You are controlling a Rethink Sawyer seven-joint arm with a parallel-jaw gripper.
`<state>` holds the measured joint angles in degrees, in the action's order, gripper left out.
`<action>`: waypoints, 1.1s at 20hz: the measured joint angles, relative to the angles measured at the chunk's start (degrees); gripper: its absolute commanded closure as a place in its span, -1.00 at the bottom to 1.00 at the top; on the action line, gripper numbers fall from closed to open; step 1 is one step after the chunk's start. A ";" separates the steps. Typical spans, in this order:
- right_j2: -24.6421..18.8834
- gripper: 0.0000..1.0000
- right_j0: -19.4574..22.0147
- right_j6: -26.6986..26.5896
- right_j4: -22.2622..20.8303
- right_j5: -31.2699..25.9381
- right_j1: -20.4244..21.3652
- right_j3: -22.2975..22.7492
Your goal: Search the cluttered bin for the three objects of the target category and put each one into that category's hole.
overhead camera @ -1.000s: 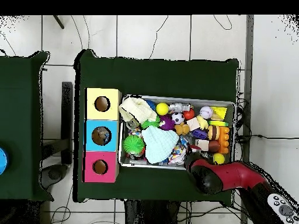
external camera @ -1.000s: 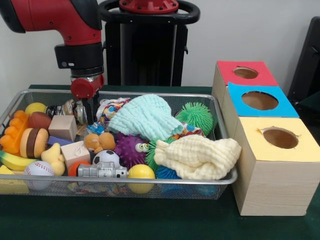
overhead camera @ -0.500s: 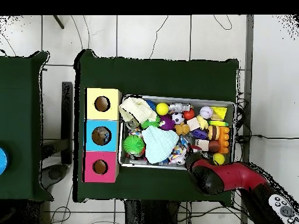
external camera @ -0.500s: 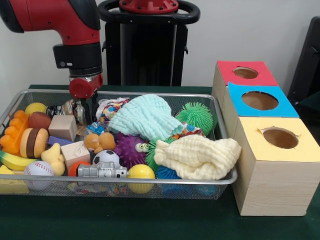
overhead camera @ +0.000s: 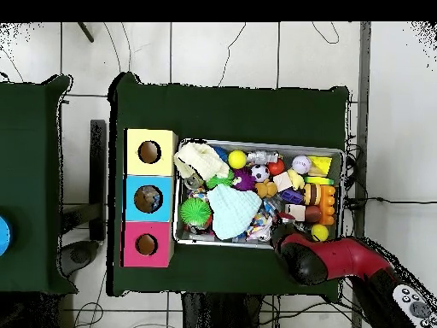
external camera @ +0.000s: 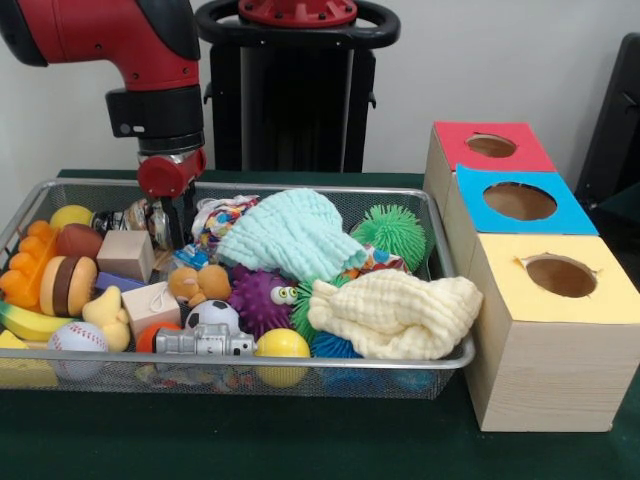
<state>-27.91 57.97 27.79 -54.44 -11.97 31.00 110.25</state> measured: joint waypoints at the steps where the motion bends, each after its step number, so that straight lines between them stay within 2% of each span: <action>1: -0.01 -1.00 0.01 0.00 0.00 0.01 -0.03 -0.01; 10: -1.73 -1.00 2.08 0.00 0.00 0.01 -1.62 -0.01; 18: -6.14 -1.00 6.87 0.00 -0.01 0.00 -4.35 0.01; 22: -6.94 -1.00 7.46 0.00 -0.39 0.12 -4.81 0.01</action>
<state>-34.85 65.43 27.79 -54.83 -11.85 26.19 110.26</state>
